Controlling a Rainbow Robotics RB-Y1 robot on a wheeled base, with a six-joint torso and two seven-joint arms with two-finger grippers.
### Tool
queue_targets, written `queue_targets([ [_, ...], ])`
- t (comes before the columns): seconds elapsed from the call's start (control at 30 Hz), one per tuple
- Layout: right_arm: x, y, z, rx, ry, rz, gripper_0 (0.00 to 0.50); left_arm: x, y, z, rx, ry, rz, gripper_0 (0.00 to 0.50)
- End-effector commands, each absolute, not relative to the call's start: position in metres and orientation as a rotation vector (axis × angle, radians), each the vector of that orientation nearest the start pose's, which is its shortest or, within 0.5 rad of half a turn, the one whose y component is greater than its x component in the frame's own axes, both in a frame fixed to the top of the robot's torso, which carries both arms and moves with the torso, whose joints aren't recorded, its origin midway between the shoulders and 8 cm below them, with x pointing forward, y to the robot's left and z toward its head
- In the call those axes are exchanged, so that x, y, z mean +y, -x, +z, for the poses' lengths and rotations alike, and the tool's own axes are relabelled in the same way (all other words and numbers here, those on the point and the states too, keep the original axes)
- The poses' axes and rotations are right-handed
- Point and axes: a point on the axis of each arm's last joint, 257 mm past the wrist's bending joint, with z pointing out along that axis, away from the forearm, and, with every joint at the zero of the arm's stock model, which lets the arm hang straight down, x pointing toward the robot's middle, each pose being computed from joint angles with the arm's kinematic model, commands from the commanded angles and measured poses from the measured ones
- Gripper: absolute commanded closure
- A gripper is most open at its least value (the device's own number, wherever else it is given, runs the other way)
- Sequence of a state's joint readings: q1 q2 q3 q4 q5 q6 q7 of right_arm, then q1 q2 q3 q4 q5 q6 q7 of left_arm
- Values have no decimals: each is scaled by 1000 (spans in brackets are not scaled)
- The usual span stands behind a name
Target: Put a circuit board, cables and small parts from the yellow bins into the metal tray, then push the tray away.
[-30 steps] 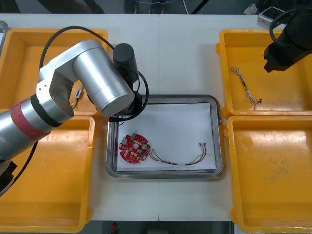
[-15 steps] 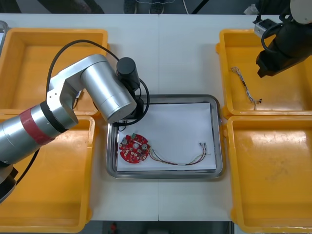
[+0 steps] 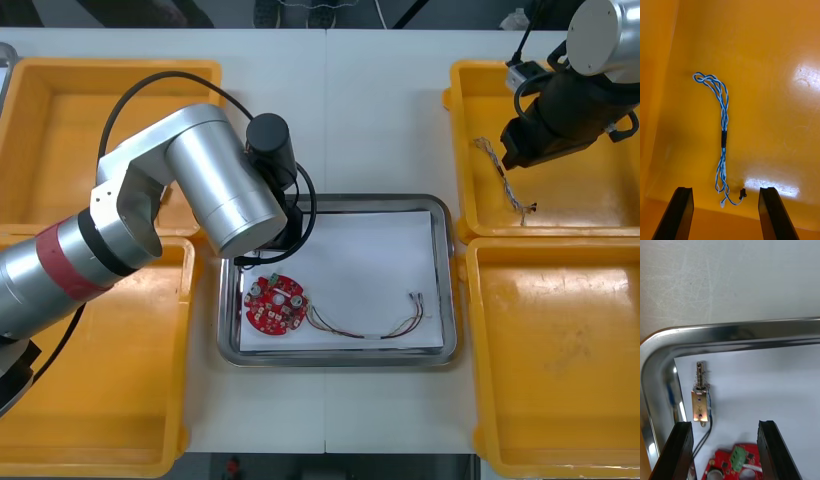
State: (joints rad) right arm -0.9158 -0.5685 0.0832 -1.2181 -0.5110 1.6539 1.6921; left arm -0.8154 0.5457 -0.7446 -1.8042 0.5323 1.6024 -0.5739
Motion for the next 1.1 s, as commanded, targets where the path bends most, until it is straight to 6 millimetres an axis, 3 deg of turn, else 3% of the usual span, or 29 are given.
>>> queue_targets([
  [0.03,-288,-597,-139,2612,343,-114,0,90,-477,-187,2562,-25,-99,0],
  [0.2,-290,-604,-151,2594,331,-101,0,112,-479,-159,2552,-74,-82,0],
  [0.47,-296,-609,-176,2570,352,-169,0,166,-485,-124,2601,-191,-62,0],
  [0.67,-301,-606,-194,2575,342,-161,0,208,-499,-116,2632,-274,15,0],
  [1.1,-300,-605,-213,2596,300,-134,0,257,-534,-116,2710,-364,49,0],
])
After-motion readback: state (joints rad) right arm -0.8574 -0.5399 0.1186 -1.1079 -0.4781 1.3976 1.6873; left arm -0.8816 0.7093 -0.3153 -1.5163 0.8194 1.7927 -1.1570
